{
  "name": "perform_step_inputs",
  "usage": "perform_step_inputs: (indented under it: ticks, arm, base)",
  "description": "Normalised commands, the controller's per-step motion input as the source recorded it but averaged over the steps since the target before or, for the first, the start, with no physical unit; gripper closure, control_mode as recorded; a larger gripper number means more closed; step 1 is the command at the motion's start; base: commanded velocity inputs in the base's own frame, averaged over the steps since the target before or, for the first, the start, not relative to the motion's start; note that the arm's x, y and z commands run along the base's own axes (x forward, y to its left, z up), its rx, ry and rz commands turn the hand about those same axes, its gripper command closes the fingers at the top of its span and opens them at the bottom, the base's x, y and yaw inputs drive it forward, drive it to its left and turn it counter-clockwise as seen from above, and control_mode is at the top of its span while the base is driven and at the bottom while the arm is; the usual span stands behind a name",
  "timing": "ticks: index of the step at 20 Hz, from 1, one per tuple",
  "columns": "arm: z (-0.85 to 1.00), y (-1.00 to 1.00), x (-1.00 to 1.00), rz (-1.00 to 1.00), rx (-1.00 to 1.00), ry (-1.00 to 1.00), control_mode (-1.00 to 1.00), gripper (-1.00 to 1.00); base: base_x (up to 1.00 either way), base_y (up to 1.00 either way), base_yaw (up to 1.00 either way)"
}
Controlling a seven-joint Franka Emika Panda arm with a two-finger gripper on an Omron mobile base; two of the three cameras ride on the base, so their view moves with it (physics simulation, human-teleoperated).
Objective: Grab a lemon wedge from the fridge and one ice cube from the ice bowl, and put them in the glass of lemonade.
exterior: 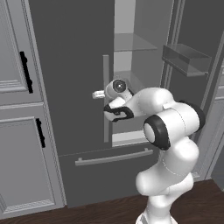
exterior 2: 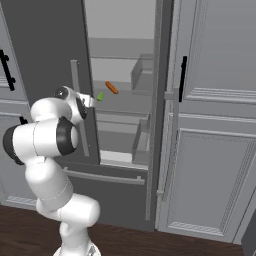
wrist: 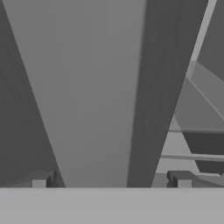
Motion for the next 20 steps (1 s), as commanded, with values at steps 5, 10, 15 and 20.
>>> perform_step_inputs:
  ticks: [5, 10, 15, 20]
  arm:
    - [0.23, 0.0, 0.17, 0.0, 0.0, -0.01, -1.0, 1.0]
    - [0.02, 0.0, 0.08, 0.0, 0.0, 0.05, -1.0, 1.0]
    - [0.03, 0.0, 0.07, 0.0, 0.0, 0.09, -1.0, 1.0]
    - [0.15, 0.04, 0.0, 0.0, 0.0, 0.01, -1.0, 1.0]
  base:
    - [0.0, 0.0, 0.0]
    - [0.0, 0.0, 0.0]
    - [0.0, 0.0, 0.0]
    - [0.0, 0.0, 0.0]
